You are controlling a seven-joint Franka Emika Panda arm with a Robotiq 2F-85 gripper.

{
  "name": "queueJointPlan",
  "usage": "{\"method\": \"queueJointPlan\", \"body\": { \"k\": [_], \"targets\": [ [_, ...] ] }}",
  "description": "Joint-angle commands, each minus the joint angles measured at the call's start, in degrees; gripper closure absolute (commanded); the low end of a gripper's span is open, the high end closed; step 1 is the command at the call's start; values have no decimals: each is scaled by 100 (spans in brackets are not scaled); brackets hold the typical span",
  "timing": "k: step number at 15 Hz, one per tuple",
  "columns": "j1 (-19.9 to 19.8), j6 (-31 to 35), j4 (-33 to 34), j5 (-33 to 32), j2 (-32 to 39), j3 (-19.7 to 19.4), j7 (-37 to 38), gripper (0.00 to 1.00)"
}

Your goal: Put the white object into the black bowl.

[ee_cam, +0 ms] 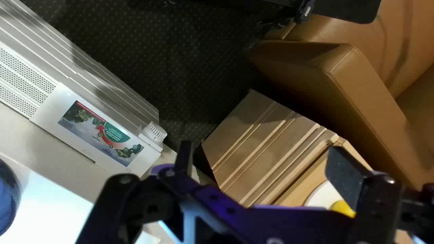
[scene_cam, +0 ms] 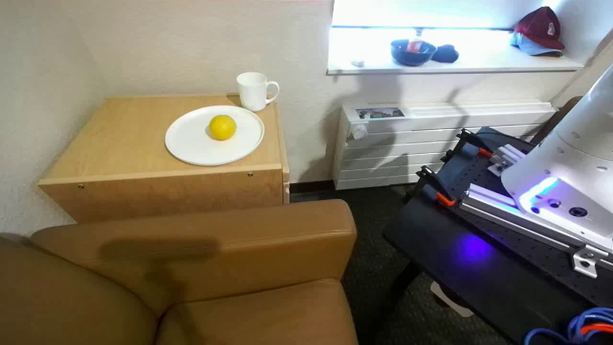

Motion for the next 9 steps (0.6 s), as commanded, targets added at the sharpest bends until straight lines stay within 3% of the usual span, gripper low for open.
{"method": "queueJointPlan", "body": {
  "k": [1, 2, 4, 9],
  "targets": [
    [-168, -12, 9, 78, 32, 144, -72, 0],
    [-267, 668, -57, -2, 405, 392, 656, 0],
    [-201, 1417, 124, 242, 1212, 447, 1211, 0],
    [-74, 2751, 693, 430, 2917, 119, 2433, 0]
  ]
}}
